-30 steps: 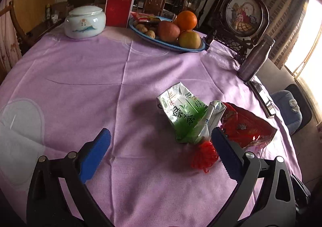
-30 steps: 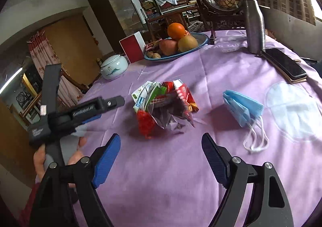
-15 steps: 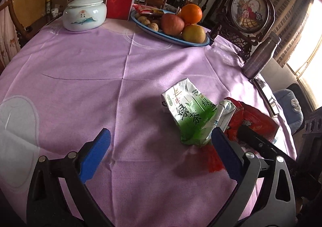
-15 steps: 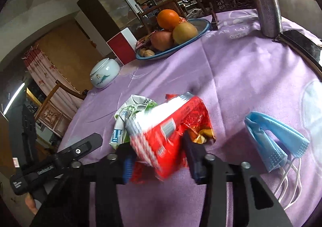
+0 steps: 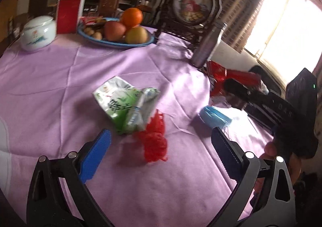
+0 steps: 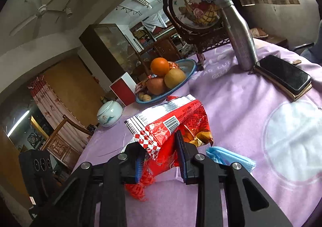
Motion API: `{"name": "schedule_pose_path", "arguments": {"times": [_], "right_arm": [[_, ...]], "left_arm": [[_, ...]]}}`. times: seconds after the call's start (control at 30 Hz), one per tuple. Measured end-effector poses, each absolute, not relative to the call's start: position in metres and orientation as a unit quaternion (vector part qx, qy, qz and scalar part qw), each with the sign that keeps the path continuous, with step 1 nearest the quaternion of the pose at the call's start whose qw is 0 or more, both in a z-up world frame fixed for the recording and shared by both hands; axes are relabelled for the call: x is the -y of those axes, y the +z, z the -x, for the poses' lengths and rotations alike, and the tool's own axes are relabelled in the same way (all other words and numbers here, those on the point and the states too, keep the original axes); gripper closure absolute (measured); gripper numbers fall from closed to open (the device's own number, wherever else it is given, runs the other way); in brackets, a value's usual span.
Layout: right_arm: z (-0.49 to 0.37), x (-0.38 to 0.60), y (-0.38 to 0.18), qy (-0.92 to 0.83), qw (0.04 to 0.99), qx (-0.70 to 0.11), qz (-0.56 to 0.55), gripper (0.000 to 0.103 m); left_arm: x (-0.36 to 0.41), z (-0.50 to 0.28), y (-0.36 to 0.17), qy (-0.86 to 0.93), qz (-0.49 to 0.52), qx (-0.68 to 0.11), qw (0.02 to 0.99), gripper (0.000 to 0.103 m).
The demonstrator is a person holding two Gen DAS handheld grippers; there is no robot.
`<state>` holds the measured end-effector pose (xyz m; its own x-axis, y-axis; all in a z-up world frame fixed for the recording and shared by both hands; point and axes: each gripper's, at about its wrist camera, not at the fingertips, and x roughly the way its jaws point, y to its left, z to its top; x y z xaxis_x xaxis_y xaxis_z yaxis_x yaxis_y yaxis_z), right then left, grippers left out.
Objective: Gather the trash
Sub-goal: 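Grasp the red mesh net with the left tool while the right tool holds the snack bag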
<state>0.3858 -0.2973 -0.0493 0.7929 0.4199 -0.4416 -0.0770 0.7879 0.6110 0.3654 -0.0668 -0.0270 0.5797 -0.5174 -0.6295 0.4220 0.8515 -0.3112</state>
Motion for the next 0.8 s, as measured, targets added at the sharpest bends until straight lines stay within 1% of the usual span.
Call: {"name": "schedule_pose_path", "arguments": {"times": [0.07, 0.13, 0.2, 0.27, 0.37, 0.47, 0.53, 0.6, 0.7, 0.73, 0.77, 0.8], "right_arm": [[-0.383, 0.301, -0.045, 0.139, 0.903, -0.279, -0.297, 0.074], [-0.382, 0.304, -0.044, 0.133, 0.904, -0.276, -0.299, 0.074], [-0.383, 0.308, -0.046, 0.132, 0.9, -0.278, -0.307, 0.074], [-0.384, 0.31, -0.047, 0.129, 0.898, -0.282, -0.312, 0.073], [-0.385, 0.31, -0.048, 0.128, 0.896, -0.286, -0.315, 0.072], [-0.385, 0.307, -0.05, 0.125, 0.896, -0.292, -0.31, 0.072], [-0.385, 0.306, -0.05, 0.121, 0.896, -0.294, -0.309, 0.072], [-0.386, 0.306, -0.051, 0.116, 0.897, -0.296, -0.306, 0.072], [-0.388, 0.306, -0.054, 0.108, 0.897, -0.302, -0.304, 0.072], [-0.388, 0.306, -0.055, 0.105, 0.897, -0.304, -0.302, 0.072], [-0.389, 0.306, -0.055, 0.103, 0.898, -0.305, -0.3, 0.072], [-0.389, 0.306, -0.056, 0.1, 0.899, -0.306, -0.297, 0.072]], "left_arm": [[0.086, -0.36, -0.03, -0.277, 0.028, -0.375, 0.884, 0.016], [0.1, -0.363, -0.039, -0.269, 0.001, -0.388, 0.881, 0.02], [0.108, -0.371, -0.049, -0.263, -0.007, -0.407, 0.875, 0.026], [0.11, -0.375, -0.055, -0.256, -0.007, -0.417, 0.872, 0.028], [0.11, -0.378, -0.058, -0.258, -0.002, -0.421, 0.869, 0.034], [0.112, -0.378, -0.059, -0.267, 0.001, -0.424, 0.865, 0.035], [0.119, -0.377, -0.059, -0.266, -0.014, -0.423, 0.866, 0.035], [0.124, -0.377, -0.06, -0.247, -0.035, -0.415, 0.875, 0.028], [0.129, -0.389, -0.068, -0.223, -0.048, -0.427, 0.875, 0.028], [0.13, -0.392, -0.071, -0.217, -0.052, -0.432, 0.874, 0.029], [0.13, -0.396, -0.074, -0.217, -0.052, -0.44, 0.87, 0.033], [0.13, -0.398, -0.077, -0.216, -0.051, -0.445, 0.868, 0.04]]}}
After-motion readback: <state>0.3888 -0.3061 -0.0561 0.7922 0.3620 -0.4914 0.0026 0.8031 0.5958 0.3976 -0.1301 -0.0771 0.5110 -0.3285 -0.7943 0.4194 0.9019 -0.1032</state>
